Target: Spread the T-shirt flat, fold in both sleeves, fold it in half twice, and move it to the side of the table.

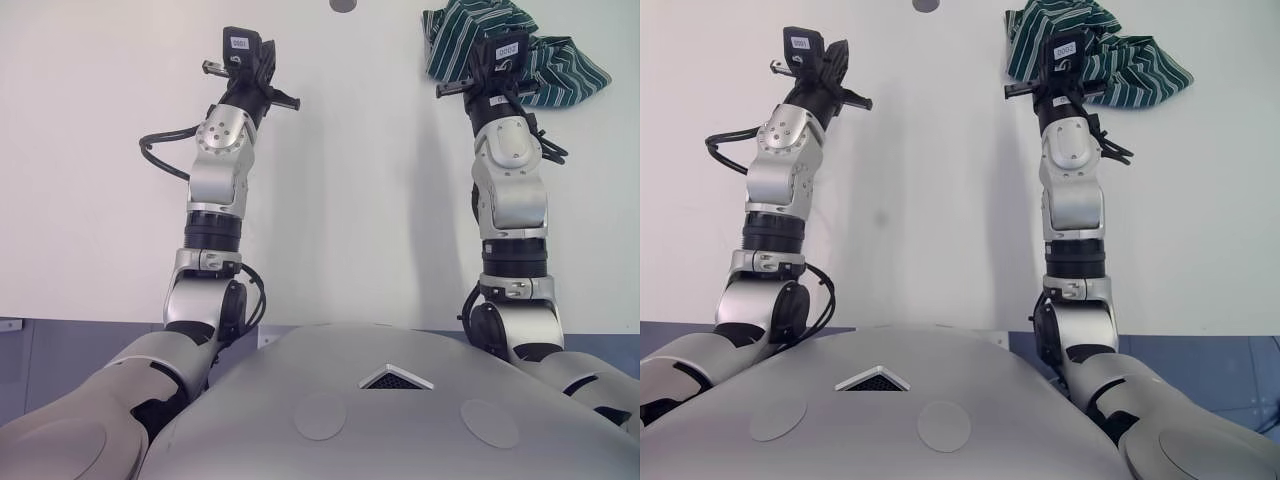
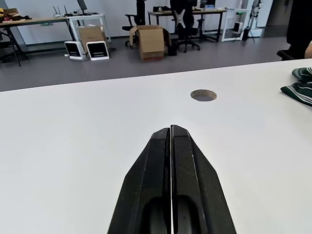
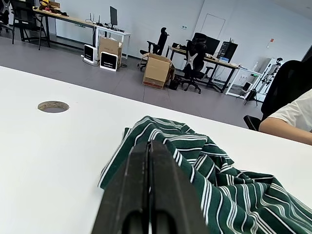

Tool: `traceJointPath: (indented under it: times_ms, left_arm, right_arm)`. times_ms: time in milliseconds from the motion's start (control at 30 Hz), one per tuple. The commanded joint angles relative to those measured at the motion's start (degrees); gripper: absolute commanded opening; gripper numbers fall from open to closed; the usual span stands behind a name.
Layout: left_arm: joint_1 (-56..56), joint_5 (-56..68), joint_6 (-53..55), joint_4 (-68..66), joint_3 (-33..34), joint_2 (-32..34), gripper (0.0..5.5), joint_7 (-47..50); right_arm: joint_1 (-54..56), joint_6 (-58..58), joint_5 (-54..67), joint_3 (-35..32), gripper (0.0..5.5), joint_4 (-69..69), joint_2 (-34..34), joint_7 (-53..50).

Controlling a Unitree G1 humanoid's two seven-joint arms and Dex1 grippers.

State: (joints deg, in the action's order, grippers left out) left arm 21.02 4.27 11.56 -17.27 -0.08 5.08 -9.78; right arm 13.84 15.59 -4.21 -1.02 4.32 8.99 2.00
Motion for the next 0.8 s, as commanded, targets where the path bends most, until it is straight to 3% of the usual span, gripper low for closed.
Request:
traceJointPath:
  times_ms: [33,167,267,367,433,500,600,700,800]
  left_arm:
    - [1.48,-0.53,-1.07,-1.13,-0.42,-0.12,0.02,-0.31]
    - [3.16,-0.51,-1.63,-2.54,-0.44,-0.48,0.02,-0.28]
    - [3.55,-0.65,-2.04,-3.15,-0.66,-1.01,0.02,-0.15]
    - [3.41,-0.38,-2.08,-2.69,-0.01,-1.16,0.02,0.41]
    - [2.49,-0.4,-2.16,-2.54,0.19,-1.18,0.02,0.66]
    - [2.37,-0.43,-2.1,-2.49,0.23,-1.37,0.02,0.86]
    - [2.82,-0.3,-2.19,-2.48,0.85,-1.5,0.02,1.4]
    - [2.85,-0.2,-2.24,-2.25,1.77,-0.89,0.02,1.69]
    - [2.02,-0.56,-2.0,-0.04,1.8,1.03,0.02,0.43]
  right_arm:
    - [6.74,0.31,3.36,-5.9,0.0,8.57,2.69,-0.18]
    - [20.97,-4.43,4.47,-9.41,0.0,34.92,9.26,2.01]
    - [26.22,-7.7,-2.73,-2.94,0.0,54.94,13.86,5.57]
    - [24.88,-9.43,-8.88,4.15,0.0,61.46,17.51,12.85]
    - [20.68,-9.57,-9.9,10.33,0.0,55.28,16.0,26.06]
    - [14.62,-4.93,-5.73,16.11,0.0,36.41,11.55,36.87]
    - [13.73,5.68,1.48,18.31,0.0,17.99,2.96,38.35]
    - [19.08,13.47,7.76,13.88,0.0,8.53,-5.17,32.97]
    - [23.6,18.85,11.53,2.97,0.0,6.68,-2.66,27.0]
